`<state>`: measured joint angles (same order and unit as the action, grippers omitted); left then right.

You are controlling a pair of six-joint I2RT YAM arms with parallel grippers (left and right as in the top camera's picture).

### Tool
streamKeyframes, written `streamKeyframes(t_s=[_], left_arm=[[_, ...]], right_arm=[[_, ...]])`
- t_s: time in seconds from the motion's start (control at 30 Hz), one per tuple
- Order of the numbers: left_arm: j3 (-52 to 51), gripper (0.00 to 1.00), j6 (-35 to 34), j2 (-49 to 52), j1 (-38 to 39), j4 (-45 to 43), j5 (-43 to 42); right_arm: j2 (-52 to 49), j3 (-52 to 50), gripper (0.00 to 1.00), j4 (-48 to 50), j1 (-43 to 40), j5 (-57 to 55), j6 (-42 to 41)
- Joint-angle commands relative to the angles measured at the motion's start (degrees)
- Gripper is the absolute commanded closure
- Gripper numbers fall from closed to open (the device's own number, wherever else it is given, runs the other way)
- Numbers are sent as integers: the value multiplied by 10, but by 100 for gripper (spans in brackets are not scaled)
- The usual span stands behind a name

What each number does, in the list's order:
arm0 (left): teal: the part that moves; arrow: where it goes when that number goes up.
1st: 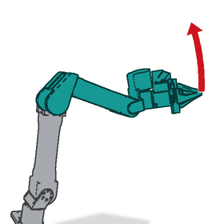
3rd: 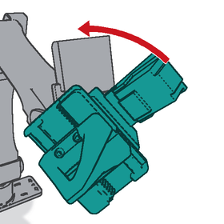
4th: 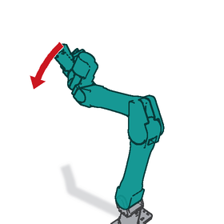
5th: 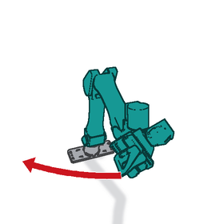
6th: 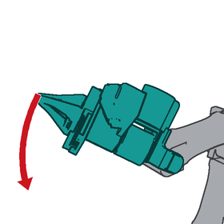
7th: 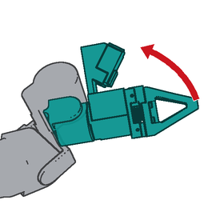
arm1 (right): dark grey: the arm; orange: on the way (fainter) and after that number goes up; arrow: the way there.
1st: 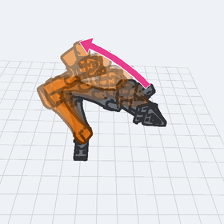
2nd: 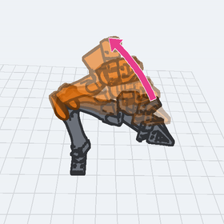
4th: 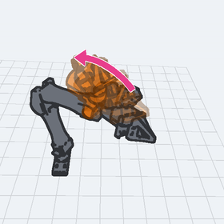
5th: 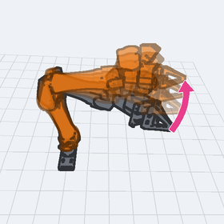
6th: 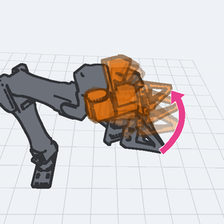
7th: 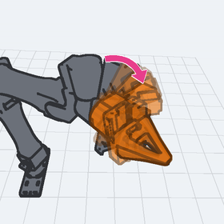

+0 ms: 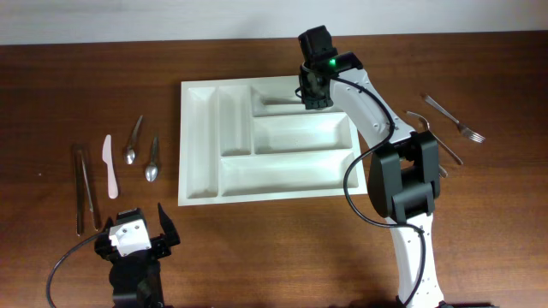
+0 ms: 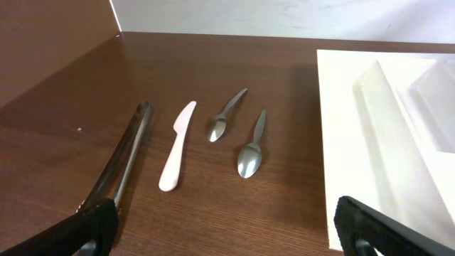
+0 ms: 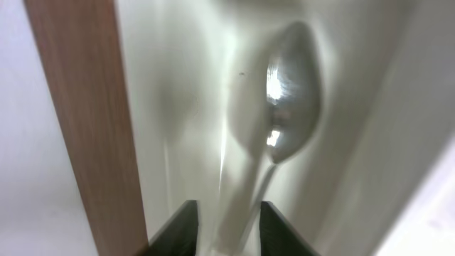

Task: Pack container
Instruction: 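Open the right gripper to drop the spoon, then withdraw right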

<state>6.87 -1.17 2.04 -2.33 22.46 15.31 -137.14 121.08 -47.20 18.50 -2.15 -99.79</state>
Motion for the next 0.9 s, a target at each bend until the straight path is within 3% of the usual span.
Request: streamKeyframes(t_s=[0.0,0.1,0.33,0.47,0.53,0.7,0.87], left_arm=[[0,1,-6,1,-2,3,10],[0,1,-6,1,-2,3,10],[0,1,-6,1,-2,3,10],[0,1,-6,1,-2,3,10],[0,1,-6,1,-2,3,10],[0,1,-6,1,-2,3,10],[0,1,-6,1,-2,3,10]], right_arm=[[-2,10,61,33,-5,-15,70],[2,12,41,93,-9,0,198],[39,43,12,96,-30,2,384],[87,59,0,76,-49,2,542],[139,60,1,32,-66,4,720],[222,60,1,-87,-97,3,990],[274,60,1,-224,-130,0,1085]])
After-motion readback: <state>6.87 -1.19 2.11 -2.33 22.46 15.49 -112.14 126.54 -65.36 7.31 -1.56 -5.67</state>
